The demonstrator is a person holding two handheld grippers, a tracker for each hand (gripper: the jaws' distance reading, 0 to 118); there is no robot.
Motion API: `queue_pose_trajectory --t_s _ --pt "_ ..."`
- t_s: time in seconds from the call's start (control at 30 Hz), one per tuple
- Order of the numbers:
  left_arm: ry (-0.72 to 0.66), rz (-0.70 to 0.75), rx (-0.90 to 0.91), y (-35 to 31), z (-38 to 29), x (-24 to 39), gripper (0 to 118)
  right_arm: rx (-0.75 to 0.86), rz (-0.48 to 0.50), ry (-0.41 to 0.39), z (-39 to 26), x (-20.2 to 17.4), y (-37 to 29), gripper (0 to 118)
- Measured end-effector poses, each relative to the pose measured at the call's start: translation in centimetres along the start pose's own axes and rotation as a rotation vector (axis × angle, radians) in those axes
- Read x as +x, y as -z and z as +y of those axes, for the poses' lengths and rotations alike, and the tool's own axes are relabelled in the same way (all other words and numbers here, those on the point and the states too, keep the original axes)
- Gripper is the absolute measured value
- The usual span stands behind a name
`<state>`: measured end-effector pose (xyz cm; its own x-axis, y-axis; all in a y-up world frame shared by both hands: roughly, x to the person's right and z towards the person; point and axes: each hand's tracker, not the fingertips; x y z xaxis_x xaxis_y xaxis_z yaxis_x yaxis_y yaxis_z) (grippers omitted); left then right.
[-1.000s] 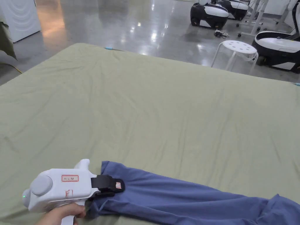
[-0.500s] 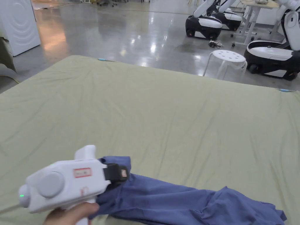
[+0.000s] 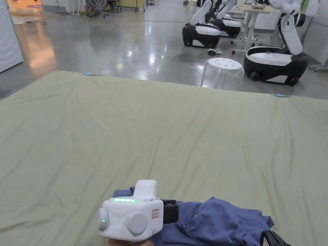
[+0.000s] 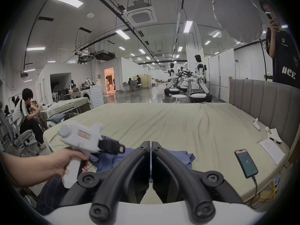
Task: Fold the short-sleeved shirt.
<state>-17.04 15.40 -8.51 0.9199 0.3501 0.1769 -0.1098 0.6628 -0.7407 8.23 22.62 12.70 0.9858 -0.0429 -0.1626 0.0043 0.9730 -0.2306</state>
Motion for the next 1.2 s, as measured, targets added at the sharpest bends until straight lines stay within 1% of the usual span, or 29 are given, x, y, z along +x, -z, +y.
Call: queue_pose_trajectory --t_s 0.03,0.1,0.13,0.2,0.27,0.3,0.33,0.37,0.4,0.43,0.47,0.5,0.57,0.6,0.63,0.7,0.73,0.77,0.8,0.83,0.87,0.93,0.97,1.0,1.03,1.07,1.13,1.17,1.2 --pt "-0.014 -0.056 0.069 -2.3 0.3 -0.5 83 -0.002 0.002 0.004 0.0 0.0 0.0 3" --pt "-0.074 -0.187 0.144 -5.9 1.2 -1.8 83 -0.014 0.023 0.061 0.0 0.2 -0.1 3" --pt "-0.103 -0.221 0.17 -7.9 1.4 -2.7 83 -0.007 0.031 0.082 0.0 0.2 -0.3 3" --pt "-0.139 -0.18 0.258 -11.2 1.4 -4.7 82 -0.004 0.027 0.075 0.1 -0.1 -0.5 3" --pt "-0.172 -0.096 0.337 -13.4 0.8 -7.1 80 0.0 0.023 0.065 0.2 -0.5 -0.6 3" --pt "-0.18 -0.053 0.335 -13.7 0.6 -8.2 79 0.0 0.026 0.066 0.2 -0.6 -0.5 3" --pt "-0.191 -0.044 0.289 -13.4 0.5 -9.6 76 -0.007 0.041 0.083 0.2 -0.6 -0.4 3" --pt "-0.219 -0.075 0.214 -12.9 0.6 -10.7 53 -0.02 0.069 0.116 0.1 -0.7 -0.1 3" --pt "-0.257 -0.04 0.179 -11.9 0.4 -11.2 5 -0.025 0.079 0.131 0.0 -0.7 0.1 3" --pt "-0.264 -0.036 0.184 -10.9 0.0 -11.5 5 -0.023 0.077 0.122 0.0 -0.8 0.3 3" --pt "-0.24 -0.07 0.166 -9.9 -0.2 -11.6 5 -0.026 0.075 0.115 -0.1 -1.1 0.4 3" --pt "-0.223 -0.084 0.122 -8.6 -0.2 -11.1 5 -0.031 0.071 0.106 0.0 -1.2 0.6 3" --pt "-0.196 -0.047 0.074 -5.2 -0.3 -8.9 5 -0.032 0.068 0.106 0.0 -1.2 0.4 3" --pt "-0.181 -0.074 0.07 -3.9 -0.4 -8.2 5 -0.029 0.066 0.112 0.0 -1.2 0.3 3" --pt "-0.17 -0.157 0.038 -2.3 -0.6 -7.4 5 -0.03 0.06 0.117 0.0 -1.1 0.1 3" --pt "-0.172 -0.189 -0.057 0.8 -1.2 -4.4 5 -0.035 0.039 0.113 -0.2 -0.9 -0.1 3" --pt "-0.124 -0.209 -0.098 2.3 -1.8 -3.1 5 -0.04 0.026 0.106 -0.4 -0.8 -0.3 3" --pt "-0.087 -0.201 -0.132 3.7 -2.5 -1.9 5 -0.046 0.014 0.101 -0.4 -0.6 -0.3 3" --pt "-0.081 -0.14 -0.129 4.9 -3.2 -0.6 5 -0.052 0.005 0.097 -0.5 -0.5 -0.4 3" --pt "-0.089 -0.138 -0.096 5.0 -3.5 -0.3 5 -0.057 0.0 0.093 -0.5 -0.4 -0.4 3" --pt "-0.14 -0.166 -0.055 4.7 -3.2 -0.5 5 -0.06 -0.007 0.086 -0.5 -0.3 -0.4 3" --pt "-0.247 -0.21 -0.093 3.4 -2.3 -0.7 5 -0.065 -0.005 0.078 -0.4 -0.3 -0.4 3" --pt "-0.223 -0.284 -0.062 2.0 -2.2 -0.6 5 -0.069 0.004 0.077 -0.4 -0.5 -0.1 3" --pt "-0.177 -0.289 -0.025 0.6 -2.2 -0.4 5 -0.071 0.009 0.075 -0.3 -0.7 0.1 3" --pt "-0.134 -0.235 0.01 -1.0 -2.1 -0.5 5 -0.073 0.015 0.072 -0.2 -1.0 0.4 3" --pt "-0.123 -0.227 0.043 -2.4 -2.2 -1.2 5 -0.075 0.023 0.067 -0.1 -1.3 0.6 3" --pt "-0.175 -0.226 0.043 -4.4 -2.2 -3.8 5 -0.07 0.044 0.059 0.0 -2.1 1.0 3" --pt "-0.196 -0.178 0.028 -4.9 -2.3 -4.8 5 -0.07 0.059 0.057 0.0 -2.5 1.2 3" --pt "-0.179 -0.12 0.028 -5.5 -2.5 -5.1 5 -0.071 0.071 0.056 -0.1 -2.9 1.4 3"
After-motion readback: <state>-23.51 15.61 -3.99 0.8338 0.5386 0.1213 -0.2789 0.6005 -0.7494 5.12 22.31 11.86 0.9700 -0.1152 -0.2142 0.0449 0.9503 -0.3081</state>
